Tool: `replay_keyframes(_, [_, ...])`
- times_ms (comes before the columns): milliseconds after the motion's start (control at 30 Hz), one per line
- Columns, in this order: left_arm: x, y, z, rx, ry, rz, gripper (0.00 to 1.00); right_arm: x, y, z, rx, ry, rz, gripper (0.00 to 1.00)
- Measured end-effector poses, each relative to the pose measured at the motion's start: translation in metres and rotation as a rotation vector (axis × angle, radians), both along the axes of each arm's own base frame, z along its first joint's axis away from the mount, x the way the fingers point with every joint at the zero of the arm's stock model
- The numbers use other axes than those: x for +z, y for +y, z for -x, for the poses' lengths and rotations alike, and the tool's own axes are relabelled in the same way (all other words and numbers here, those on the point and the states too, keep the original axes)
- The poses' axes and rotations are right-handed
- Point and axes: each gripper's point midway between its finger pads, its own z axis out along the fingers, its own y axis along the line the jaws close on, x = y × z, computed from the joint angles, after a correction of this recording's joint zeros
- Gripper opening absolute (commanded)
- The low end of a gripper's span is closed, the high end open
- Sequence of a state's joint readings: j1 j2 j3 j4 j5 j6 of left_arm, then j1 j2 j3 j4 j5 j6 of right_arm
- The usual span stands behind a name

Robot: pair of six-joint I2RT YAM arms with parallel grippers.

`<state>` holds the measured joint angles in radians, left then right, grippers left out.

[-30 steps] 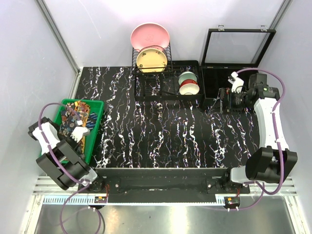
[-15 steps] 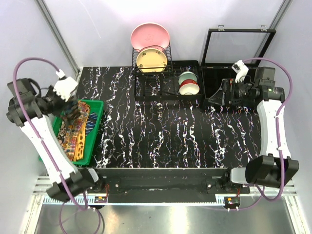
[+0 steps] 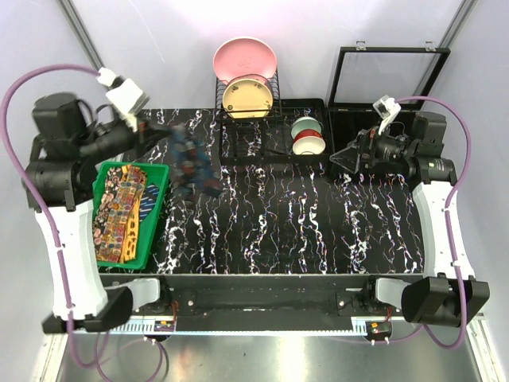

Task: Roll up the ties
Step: Place the tie at the center of the board.

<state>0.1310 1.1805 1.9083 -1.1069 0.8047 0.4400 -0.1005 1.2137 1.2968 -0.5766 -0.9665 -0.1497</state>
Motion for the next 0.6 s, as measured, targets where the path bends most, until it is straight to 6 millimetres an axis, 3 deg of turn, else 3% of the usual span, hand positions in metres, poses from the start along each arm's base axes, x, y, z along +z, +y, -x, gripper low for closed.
replay_keyframes(167, [0.031, -0.073, 0.010, -0.228, 0.018, 0.125, 0.00, 0.000, 0.003, 0.001, 0.007, -0.030, -0.030, 1.00])
replay_keyframes(300, [0.033, -0.121, 0.015, -0.368, 0.081, 0.171, 0.00, -0.003, 0.005, 0.011, 0.006, -0.051, -0.036, 1.00])
replay_keyframes(367, [0.025, -0.150, 0.017, -0.443, 0.125, 0.172, 0.00, -0.005, 0.006, 0.019, 0.005, -0.060, -0.035, 1.00])
replay_keyframes(467, [0.008, -0.176, 0.015, -0.493, 0.193, 0.159, 0.00, -0.006, 0.006, 0.027, 0.004, -0.062, -0.030, 1.00])
replay_keyframes(600, [-0.033, -0.181, 0.002, -0.449, 0.288, 0.119, 0.00, -0.009, 0.006, 0.033, 0.006, -0.054, -0.016, 0.99])
